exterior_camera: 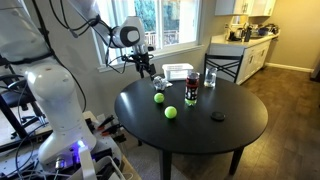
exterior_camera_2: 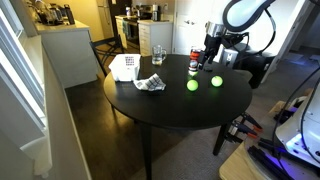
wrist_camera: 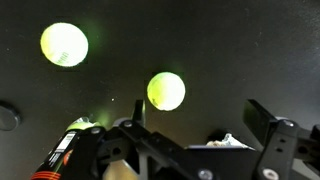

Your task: Put the tennis ball on the left in the container.

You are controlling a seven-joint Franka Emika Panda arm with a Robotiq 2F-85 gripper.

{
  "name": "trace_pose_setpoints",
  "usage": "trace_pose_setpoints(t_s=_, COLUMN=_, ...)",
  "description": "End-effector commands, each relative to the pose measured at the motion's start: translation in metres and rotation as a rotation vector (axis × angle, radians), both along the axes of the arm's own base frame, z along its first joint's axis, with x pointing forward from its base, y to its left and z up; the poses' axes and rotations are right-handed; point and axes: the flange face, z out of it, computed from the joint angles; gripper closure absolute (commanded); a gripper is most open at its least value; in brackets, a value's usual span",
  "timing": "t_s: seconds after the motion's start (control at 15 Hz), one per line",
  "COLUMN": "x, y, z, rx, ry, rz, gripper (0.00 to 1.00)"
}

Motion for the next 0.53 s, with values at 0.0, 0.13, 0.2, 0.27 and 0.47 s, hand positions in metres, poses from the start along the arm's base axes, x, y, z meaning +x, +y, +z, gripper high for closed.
trace_pose_setpoints(t_s=0.0, x=0.008, y=-0.021, z=-0.026, rx=-0.010, ry=-0.061, rz=0.019, gripper=0.00)
trace_pose_setpoints(t_s=0.13, x=0.013, y=-0.034, z=-0.036, rx=-0.006, ry=-0.082, rz=0.008, gripper=0.00)
trace_pose_setpoints(t_s=0.2, x=0.015, y=-0.039, z=-0.041, rx=-0.002, ry=-0.089, rz=0.002, gripper=0.00)
trace_pose_setpoints(t_s=0.27, x=0.017, y=-0.042, z=-0.049, rx=0.007, ry=-0.087, rz=-0.008, gripper=0.00)
trace_pose_setpoints(t_s=0.47, x=0.021, y=-0.048, z=-0.071, rx=0.050, ry=-0.081, rz=-0.033, gripper=0.00)
